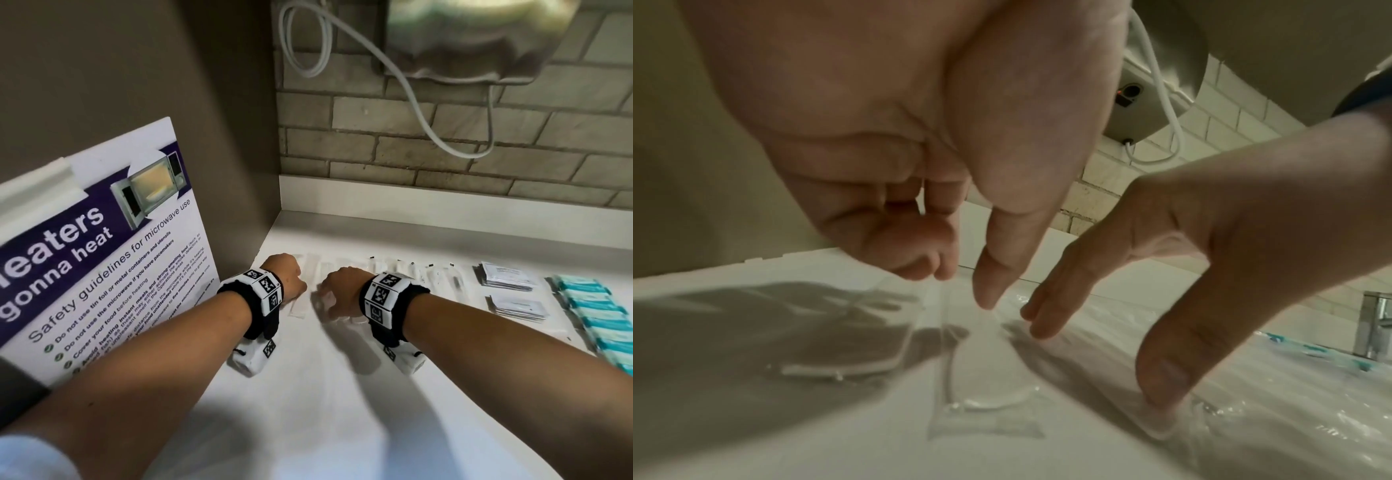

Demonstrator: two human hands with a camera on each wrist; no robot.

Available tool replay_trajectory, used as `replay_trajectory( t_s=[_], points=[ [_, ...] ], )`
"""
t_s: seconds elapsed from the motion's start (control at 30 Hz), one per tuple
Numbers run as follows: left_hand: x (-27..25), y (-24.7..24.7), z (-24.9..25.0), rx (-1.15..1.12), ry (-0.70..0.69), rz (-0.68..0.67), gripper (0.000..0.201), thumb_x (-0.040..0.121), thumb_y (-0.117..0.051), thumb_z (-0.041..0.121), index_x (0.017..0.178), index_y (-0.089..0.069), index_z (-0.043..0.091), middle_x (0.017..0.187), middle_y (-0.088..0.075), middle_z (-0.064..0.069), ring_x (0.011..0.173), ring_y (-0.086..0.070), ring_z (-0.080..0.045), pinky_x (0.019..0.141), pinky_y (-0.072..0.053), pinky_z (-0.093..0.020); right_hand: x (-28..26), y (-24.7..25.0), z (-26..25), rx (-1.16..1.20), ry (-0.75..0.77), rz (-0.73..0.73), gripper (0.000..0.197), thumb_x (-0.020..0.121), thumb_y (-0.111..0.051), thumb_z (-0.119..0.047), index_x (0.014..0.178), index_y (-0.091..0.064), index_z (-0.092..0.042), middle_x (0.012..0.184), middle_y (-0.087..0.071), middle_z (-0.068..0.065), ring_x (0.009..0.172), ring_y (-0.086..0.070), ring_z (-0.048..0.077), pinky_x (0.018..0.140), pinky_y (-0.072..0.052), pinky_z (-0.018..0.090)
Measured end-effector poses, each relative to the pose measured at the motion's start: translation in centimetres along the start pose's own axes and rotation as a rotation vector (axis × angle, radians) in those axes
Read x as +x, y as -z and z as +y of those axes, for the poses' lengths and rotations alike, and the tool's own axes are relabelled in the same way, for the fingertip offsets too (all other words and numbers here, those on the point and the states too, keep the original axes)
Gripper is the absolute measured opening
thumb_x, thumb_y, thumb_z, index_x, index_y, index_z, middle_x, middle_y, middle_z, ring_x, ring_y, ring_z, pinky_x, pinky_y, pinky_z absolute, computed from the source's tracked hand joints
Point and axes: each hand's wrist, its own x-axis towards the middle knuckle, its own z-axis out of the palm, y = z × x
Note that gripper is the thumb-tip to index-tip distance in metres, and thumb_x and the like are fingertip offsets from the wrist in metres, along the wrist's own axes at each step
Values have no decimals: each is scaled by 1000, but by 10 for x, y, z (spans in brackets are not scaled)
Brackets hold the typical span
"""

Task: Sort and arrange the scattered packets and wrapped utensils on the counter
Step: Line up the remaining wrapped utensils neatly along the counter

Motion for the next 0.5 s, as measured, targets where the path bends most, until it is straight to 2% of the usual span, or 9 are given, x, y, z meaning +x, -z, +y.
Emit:
replay_trajectory(
  t_s=[0.13,0.27,0.37,0.5],
  points=[
    [-1,1,-2,46,-42,-56,34,75,-76,29,108,-70,20,116,-68,0,105,-63,-19,87,-48,-24,-1,-5,-4,-9,10,42,37,80,-64,-40,110,-67,-19,104,-70,4,96,-66,28,88,-54,37],
    [-7,-8,-2,137,-27,-87,52,70,-78,47,106,-70,12,109,-70,-4,101,-66,-24,88,-53,-34,-7,-4,-4,9,20,65,34,83,-64,-37,114,-67,-23,110,-68,5,102,-64,27,87,-53,35],
    [-7,-15,-1,157,-28,-74,54,68,-78,47,103,-70,6,105,-71,-11,96,-67,-27,84,-55,-37,-10,-5,-3,1,33,47,30,87,-62,-37,116,-67,-29,116,-66,3,109,-60,27,91,-50,36],
    [-3,-15,0,155,-20,-65,52,71,-79,46,102,-70,5,103,-71,-10,96,-67,-27,85,-55,-36,-4,-9,-3,15,15,56,22,88,-59,-38,107,-69,-35,116,-64,-1,110,-56,25,94,-49,38]
  ],
)
